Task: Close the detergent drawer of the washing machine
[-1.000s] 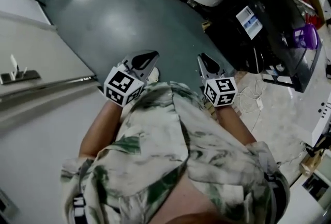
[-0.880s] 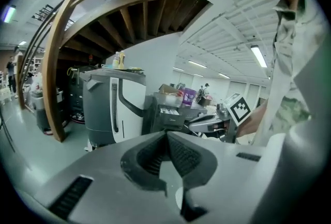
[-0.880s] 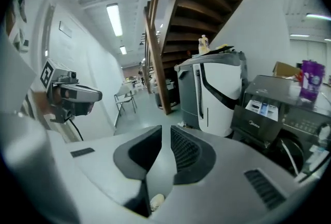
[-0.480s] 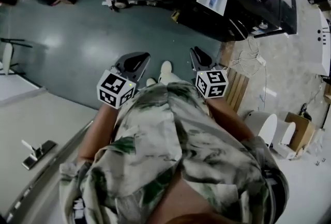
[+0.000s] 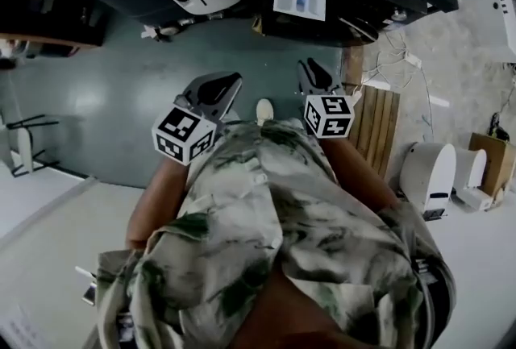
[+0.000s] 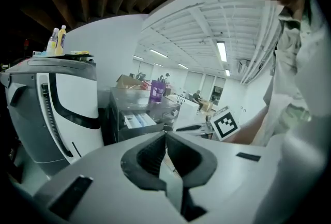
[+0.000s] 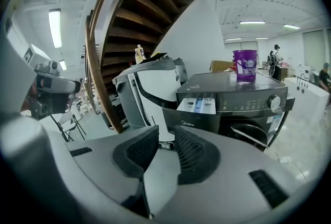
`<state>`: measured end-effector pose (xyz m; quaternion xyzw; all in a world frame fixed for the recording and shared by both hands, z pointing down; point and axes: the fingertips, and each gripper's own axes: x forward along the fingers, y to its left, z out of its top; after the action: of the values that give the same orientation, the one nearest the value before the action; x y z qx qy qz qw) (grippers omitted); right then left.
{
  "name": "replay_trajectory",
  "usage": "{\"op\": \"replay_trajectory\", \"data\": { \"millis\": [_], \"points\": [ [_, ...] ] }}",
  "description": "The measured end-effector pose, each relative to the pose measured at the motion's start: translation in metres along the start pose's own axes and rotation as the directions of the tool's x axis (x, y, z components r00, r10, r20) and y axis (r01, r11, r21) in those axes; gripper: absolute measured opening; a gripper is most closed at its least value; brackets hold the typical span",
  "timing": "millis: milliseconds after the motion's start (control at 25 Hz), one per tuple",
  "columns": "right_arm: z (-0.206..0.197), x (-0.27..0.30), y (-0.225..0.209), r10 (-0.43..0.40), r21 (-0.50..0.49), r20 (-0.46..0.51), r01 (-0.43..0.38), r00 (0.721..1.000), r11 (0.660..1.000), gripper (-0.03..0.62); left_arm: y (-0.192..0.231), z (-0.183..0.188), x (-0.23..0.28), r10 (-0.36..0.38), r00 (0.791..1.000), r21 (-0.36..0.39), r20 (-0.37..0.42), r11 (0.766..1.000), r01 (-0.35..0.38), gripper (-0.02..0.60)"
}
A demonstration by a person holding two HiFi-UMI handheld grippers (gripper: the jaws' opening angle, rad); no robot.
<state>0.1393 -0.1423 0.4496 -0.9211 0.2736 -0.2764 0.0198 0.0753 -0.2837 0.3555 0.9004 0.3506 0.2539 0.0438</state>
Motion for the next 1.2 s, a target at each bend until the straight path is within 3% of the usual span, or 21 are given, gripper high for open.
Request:
{"op": "replay_trajectory", "data": {
  "millis": [400,520,840,1200],
  "points": [
    [-0.001,0.067,-0.041,-0.142,0.067,-0.013,0.143,0.990,0.987,0.147,0.048,0.023,0.046,-0.110,0.991,0.019,-0.071,0.994,0.112,0.026],
    [0.002,0.088,-0.048,-0.188,0.080,-0.022,0.189,0.982,0.979,0.159,0.067,0.035,0.055,-0.146,0.985,0.055,-0.091,0.987,0.151,0.026],
    [0.002,0.131,-0.064,-0.311,0.112,-0.060,0.316,0.948,0.942,0.171,0.124,0.056,0.066,-0.209,0.967,0.091,-0.143,0.970,0.223,0.026],
    [0.003,0.155,-0.076,-0.401,0.142,-0.063,0.406,0.914,0.903,0.176,0.158,0.062,0.079,-0.263,0.949,0.103,-0.175,0.953,0.283,0.026]
  ]
}}
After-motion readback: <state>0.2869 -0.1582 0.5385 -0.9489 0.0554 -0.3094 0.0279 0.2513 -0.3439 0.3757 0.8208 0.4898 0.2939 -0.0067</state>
